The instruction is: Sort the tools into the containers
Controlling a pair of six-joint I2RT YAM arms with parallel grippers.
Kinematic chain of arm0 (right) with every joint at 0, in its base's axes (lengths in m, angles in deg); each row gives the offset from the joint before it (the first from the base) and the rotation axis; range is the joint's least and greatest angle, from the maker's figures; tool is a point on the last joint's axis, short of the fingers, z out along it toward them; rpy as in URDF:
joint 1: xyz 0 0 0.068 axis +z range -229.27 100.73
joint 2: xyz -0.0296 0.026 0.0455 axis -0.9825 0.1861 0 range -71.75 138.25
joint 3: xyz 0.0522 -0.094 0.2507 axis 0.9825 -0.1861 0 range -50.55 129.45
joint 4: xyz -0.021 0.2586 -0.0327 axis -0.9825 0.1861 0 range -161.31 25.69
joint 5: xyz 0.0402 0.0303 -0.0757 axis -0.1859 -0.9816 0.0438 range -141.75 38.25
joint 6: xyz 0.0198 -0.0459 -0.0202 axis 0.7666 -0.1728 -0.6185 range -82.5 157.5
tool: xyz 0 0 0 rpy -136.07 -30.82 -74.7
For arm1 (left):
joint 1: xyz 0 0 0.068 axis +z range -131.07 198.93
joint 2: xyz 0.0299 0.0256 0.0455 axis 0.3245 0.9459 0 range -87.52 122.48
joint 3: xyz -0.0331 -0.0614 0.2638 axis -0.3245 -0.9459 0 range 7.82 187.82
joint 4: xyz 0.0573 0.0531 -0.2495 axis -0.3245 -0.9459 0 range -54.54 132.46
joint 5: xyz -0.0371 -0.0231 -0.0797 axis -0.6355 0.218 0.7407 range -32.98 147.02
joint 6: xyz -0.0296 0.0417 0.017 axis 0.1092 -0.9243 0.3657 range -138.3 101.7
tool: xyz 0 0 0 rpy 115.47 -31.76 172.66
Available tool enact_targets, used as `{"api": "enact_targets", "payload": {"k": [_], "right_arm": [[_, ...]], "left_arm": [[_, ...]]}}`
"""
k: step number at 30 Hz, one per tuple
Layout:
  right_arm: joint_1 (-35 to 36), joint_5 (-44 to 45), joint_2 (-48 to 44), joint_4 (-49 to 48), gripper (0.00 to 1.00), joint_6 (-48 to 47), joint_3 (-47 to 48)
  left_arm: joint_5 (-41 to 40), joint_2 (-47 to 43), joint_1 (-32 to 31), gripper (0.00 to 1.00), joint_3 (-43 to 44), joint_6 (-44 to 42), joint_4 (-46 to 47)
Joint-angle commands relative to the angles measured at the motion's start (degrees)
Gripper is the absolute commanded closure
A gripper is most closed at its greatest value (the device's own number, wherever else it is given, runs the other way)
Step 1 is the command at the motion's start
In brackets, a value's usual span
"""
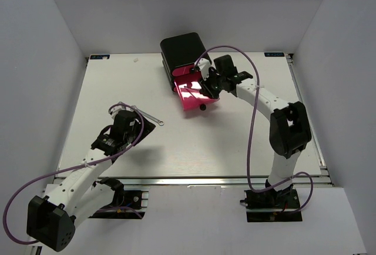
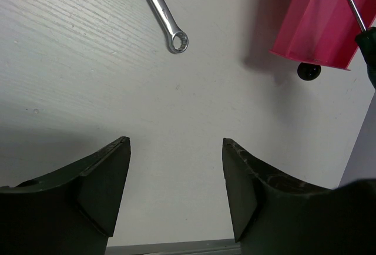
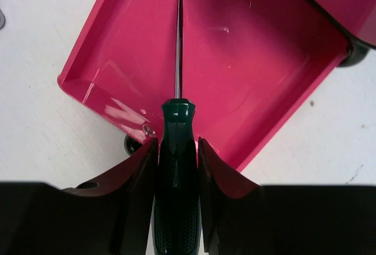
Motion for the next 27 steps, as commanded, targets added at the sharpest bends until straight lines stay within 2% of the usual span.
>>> {"api": "enact_targets", "payload": {"k": [1, 10, 11, 12, 14, 15, 18, 22, 23, 24, 26, 27], "right_arm": [[0.4, -1.81, 1.39, -1.65, 1.0, -2.22, 4.51], [0.93, -1.02, 7.2, -8.69, 1.0, -1.25, 6.7], [1.02, -0.76, 7.82, -8.69, 0.96, -1.43, 7.58], [1.02, -0.67, 9.21, -8.6, 0.81, -1.52, 8.11], [1.11, -0.41, 10.28, -7.99, 0.69, -1.69, 9.51], [1.11, -0.41, 10.72, -7.72, 0.59, -1.78, 9.87], [1.02, -1.11, 10.02, -7.11, 0.53, -2.48, 9.79], [0.41, -4.88, 4.94, -4.83, 0.56, -4.41, 8.29], [-0.81, -9.85, 3.7, -2.39, 0.59, -5.72, 7.94], [-1.52, -12.86, 2.21, -1.49, 0.67, -7.3, 6.63], [-3.89, -21.44, -2.27, 0.62, 0.77, -13.88, 4.87], [-4.42, -23.68, -4.63, 4.63, 0.85, -17.3, 3.99]], "left_arm": [[-0.8, -0.31, 0.41, 0.27, -0.2, 0.07, 0.39], [-0.01, 1.35, 0.41, 0.27, 0.15, -0.1, 1.36], [0.16, 1.44, 0.41, 0.27, 0.15, -0.1, 1.54], [0.17, 1.53, 0.41, 0.27, 0.15, -0.1, 1.54], [0.25, 1.71, 0.41, 0.27, 0.15, -0.1, 1.54], [0.34, 1.71, 0.41, 0.27, 0.23, -0.1, 1.54], [0.34, 1.71, 0.41, 0.27, 0.06, -0.02, 1.54], [0.43, 1.53, 0.41, 0.27, -0.2, 0.07, 1.71], [0.52, 1.62, 0.41, 0.27, -0.29, 0.07, 1.89], [0.52, 1.71, 0.41, 0.27, -0.29, -0.02, 1.98], [0.6, 1.79, 0.41, 0.27, -0.38, -0.02, 2.24], [0.6, 1.88, 0.41, 0.27, -0.47, -0.02, 2.42]]}}
